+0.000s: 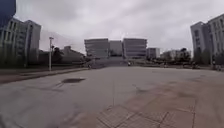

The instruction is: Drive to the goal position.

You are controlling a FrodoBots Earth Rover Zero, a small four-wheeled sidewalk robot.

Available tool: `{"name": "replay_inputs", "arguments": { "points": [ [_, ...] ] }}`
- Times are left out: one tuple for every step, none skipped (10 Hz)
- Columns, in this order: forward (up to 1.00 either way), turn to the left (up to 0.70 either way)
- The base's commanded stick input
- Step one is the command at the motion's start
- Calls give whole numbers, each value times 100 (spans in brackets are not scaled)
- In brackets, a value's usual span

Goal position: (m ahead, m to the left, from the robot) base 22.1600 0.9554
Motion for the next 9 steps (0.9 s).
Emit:
{"name": "replay_inputs", "arguments": {
  "points": [
    [70,0],
    [70,-16],
    [70,-30],
    [70,-27],
    [70,-22],
    [70,-15],
    [70,-1],
    [70,0],
    [70,0]
  ]
}}
